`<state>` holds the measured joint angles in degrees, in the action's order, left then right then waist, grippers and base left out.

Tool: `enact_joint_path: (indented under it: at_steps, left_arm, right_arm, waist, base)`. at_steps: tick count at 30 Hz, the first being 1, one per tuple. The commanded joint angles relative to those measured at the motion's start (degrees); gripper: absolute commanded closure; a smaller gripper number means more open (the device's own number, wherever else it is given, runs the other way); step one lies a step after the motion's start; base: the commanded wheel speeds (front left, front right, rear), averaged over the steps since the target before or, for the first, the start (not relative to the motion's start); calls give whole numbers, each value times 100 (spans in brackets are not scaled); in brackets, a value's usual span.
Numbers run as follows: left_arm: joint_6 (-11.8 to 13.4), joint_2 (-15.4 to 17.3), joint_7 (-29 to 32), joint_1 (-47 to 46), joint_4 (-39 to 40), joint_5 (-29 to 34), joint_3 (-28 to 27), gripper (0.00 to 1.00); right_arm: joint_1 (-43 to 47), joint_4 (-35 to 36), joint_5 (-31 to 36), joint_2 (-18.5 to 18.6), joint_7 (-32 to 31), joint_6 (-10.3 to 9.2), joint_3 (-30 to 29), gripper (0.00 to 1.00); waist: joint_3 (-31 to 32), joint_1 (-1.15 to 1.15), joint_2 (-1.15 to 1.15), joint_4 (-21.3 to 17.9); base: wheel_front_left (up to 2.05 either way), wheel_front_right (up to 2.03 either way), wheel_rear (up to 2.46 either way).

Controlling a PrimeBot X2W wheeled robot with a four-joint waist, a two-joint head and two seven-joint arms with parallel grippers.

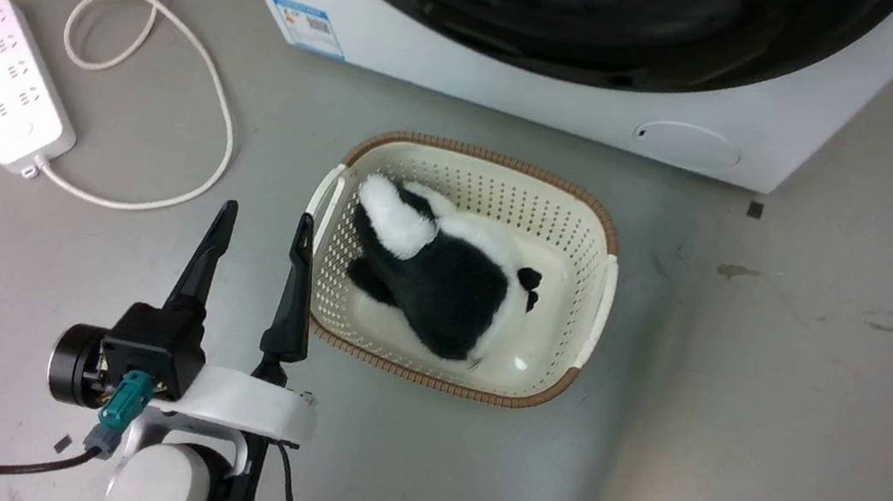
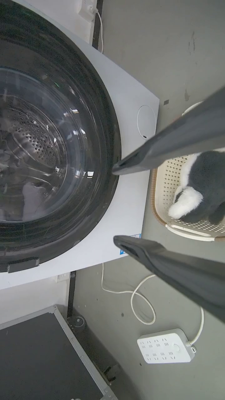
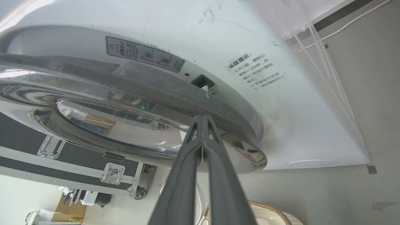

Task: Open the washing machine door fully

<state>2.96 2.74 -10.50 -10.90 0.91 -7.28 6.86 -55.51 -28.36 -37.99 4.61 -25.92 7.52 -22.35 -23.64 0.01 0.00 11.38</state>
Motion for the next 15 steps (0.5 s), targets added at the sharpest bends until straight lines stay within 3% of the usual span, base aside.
enact_joint_path:
  at_steps: [1,15]
  left_arm:
    - [43,10,-62,-117,36,-52,32,0]
    - [108,11,-230,-319,26,-200,184,0]
  right_arm:
    - [-357,-185,-96,23,-128,-2,-131,100]
    - [-2050,-1473,144,433,-1194,-2,-1019,100]
  waist:
    - [-93,-1,0,56]
    - [-532,-1,0,337]
  base:
    - [0,0,0]
    - [0,0,0]
